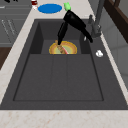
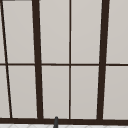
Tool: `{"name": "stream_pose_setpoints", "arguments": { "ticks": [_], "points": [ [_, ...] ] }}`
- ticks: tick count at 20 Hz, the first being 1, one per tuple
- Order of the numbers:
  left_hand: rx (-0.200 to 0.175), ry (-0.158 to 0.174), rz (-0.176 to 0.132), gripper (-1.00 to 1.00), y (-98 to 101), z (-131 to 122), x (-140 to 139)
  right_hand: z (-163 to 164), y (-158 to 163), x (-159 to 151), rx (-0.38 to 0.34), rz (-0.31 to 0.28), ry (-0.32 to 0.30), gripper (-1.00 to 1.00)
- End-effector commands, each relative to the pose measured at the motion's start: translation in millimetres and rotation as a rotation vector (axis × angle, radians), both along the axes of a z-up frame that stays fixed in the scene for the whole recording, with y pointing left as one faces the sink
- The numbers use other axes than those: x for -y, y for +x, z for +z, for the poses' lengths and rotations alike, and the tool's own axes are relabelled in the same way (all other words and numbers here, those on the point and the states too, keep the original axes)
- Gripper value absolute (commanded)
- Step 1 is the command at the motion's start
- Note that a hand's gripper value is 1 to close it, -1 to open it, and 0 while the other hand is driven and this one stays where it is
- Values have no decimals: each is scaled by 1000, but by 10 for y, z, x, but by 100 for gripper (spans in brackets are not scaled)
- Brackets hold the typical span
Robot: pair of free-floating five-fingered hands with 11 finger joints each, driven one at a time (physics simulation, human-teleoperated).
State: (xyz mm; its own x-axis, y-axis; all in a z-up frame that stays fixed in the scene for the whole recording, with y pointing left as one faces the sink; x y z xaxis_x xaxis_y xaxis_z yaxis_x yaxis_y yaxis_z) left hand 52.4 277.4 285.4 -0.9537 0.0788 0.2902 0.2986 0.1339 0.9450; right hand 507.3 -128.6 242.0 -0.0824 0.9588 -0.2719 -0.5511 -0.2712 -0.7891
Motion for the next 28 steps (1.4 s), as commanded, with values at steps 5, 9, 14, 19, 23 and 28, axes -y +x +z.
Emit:
{"name": "stream_pose_setpoints", "arguments": {
  "ticks": [5, 9, 14, 19, 23, 28],
  "points": [
    [0, 0, 0, 0, 0, 0, 0, -6, -356, 189, 27, 54, 71, -100],
    [0, 0, 0, 0, 0, 0, 0, -5, -555, 250, 4, 93, 112, -100],
    [0, 0, 0, 0, 0, 0, 0, -126, -811, 339, 0, 128, 186, -100],
    [0, 0, 0, 0, 0, 0, 0, -197, -1109, 396, 0, 148, 252, -100],
    [0, 0, 0, 0, 0, 0, 0, -256, -1451, 414, 0, 129, 247, -100],
    [0, 0, 0, 0, 0, 0, 0, -322, -1832, 417, -17, 112, 239, -100]
  ]
}}
